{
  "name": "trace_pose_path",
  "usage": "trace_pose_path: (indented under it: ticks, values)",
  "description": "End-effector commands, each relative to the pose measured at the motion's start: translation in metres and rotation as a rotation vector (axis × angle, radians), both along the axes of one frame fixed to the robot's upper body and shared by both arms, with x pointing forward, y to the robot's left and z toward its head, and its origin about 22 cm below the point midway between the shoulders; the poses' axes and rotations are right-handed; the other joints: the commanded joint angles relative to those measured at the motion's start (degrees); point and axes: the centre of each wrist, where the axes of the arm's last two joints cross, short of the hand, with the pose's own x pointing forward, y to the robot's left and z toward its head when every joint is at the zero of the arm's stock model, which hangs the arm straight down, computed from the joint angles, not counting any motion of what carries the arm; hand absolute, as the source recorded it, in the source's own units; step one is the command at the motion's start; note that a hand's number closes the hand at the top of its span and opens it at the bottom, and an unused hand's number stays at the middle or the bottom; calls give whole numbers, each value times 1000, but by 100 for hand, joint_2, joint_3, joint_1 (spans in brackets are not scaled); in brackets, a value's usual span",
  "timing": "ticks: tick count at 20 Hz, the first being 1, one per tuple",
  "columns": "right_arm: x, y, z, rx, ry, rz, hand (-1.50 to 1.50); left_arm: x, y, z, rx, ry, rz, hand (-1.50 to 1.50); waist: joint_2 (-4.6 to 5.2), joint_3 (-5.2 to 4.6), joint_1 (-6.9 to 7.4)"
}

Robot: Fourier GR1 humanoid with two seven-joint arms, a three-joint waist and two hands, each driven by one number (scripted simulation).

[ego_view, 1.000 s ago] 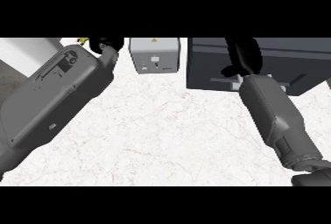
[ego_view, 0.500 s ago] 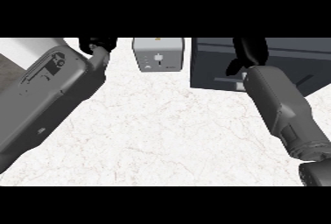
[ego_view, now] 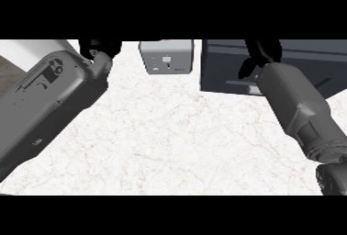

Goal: Pick up the can, place it into the drawer and close the drawer

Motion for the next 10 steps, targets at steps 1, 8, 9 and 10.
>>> trace_pose_path:
  ticks: [1, 8, 9, 10]
  values:
    - [8, 34, 26, 342, -28, 48, -150, -2, 3, -4, 2, 9, -5, -150, -57, -31, 112]
    - [10, 24, 28, 610, 12, 98, -150, -6, 6, -8, 5, 11, 9, -150, -93, -51, 18]
    - [11, 12, 34, 614, -18, 102, -150, -1, 14, 2, 7, 3, 22, -150, -55, -49, 17]
    - [7, 16, 17, 636, -1, 97, -150, -6, 12, -8, 18, 8, 5, -150, -52, -50, 59]
